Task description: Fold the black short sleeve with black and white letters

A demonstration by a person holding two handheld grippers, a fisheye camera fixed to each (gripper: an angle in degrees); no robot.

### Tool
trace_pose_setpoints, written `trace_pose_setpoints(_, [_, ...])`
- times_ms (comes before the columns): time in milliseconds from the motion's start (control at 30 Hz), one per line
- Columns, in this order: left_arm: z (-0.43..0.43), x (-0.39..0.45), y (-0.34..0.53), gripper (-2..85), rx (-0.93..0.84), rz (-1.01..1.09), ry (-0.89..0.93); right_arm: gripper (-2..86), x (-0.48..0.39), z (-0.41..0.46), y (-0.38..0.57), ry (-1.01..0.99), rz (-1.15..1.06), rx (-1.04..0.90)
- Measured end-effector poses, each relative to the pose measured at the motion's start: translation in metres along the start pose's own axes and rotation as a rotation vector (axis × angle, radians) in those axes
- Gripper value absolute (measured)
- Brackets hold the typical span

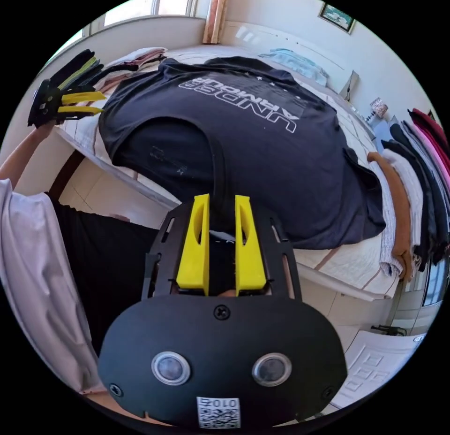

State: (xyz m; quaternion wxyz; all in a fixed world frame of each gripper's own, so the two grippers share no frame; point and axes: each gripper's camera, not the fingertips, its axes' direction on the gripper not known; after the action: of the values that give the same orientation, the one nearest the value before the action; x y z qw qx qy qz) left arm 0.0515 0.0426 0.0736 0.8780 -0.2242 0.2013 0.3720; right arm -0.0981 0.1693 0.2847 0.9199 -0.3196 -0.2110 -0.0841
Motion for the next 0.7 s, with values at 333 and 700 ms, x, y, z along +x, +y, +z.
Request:
trace_pose_setpoints(333, [0.091, -0.172, -0.031, 10.8, -0.266, -0.602, 0.047, 6.9, 0.0, -0.067, 0.008, 0.014, 0.032, 0.189])
trace_pose_setpoints(700, [0.135, -0.2, -0.044, 3.1, -0.31, -0.627, 0.26, 5.9, 0.001, -0.068, 0.011, 0.042, 0.054, 0.195])
